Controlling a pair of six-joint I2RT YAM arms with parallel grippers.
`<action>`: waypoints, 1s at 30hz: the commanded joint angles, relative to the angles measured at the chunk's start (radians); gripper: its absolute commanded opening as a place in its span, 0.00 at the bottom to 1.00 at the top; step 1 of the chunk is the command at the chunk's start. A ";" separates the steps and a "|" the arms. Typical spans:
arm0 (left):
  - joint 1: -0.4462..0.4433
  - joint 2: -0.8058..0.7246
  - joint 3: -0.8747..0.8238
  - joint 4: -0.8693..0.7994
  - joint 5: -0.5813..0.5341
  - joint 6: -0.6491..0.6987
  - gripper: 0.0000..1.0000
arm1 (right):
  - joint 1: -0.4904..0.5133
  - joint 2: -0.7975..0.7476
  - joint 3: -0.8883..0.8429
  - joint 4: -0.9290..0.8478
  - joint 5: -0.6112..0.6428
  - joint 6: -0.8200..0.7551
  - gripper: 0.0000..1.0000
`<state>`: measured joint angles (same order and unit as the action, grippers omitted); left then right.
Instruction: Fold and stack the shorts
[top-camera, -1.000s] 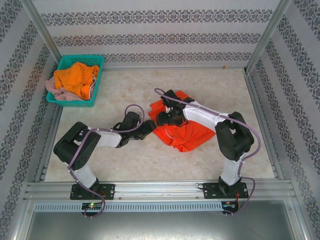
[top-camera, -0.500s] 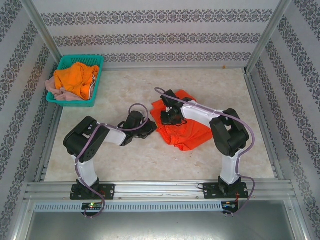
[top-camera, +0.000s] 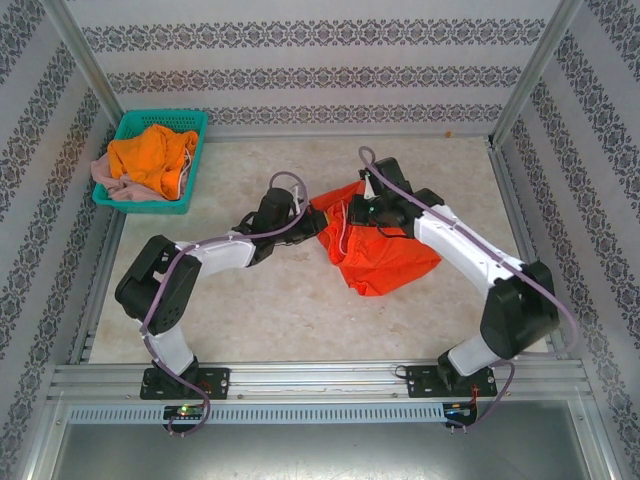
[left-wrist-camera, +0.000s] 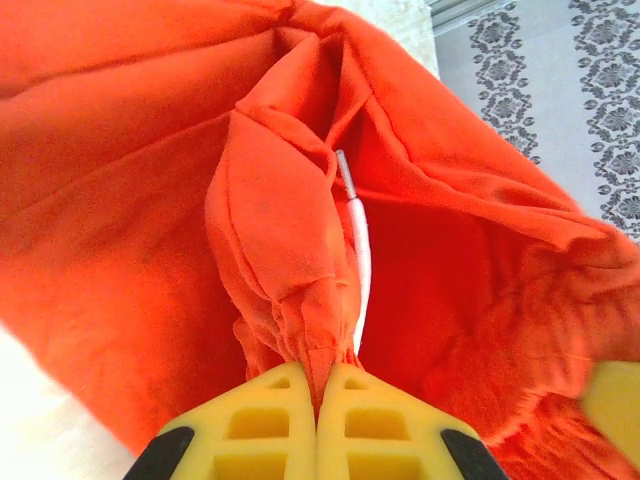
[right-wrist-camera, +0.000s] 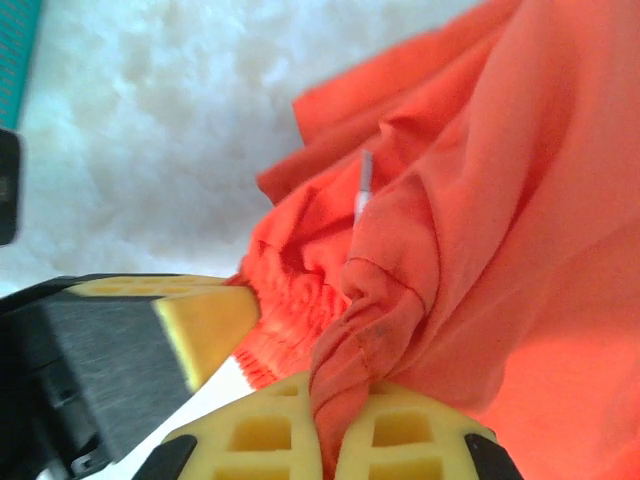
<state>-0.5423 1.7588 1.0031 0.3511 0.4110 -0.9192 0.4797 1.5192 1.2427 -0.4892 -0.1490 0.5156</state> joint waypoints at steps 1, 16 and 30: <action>-0.006 0.018 0.059 -0.109 0.010 0.094 0.00 | 0.004 0.016 0.010 0.013 -0.051 -0.030 0.00; 0.040 0.148 -0.013 -0.030 -0.033 0.057 0.04 | 0.057 0.296 0.084 0.120 -0.181 0.090 0.01; 0.169 -0.066 -0.227 0.008 -0.138 0.056 0.69 | 0.064 0.487 0.093 0.270 -0.291 0.265 0.33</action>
<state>-0.4080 1.7782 0.8177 0.3500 0.3267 -0.8745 0.5331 1.9629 1.3270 -0.2611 -0.3843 0.7193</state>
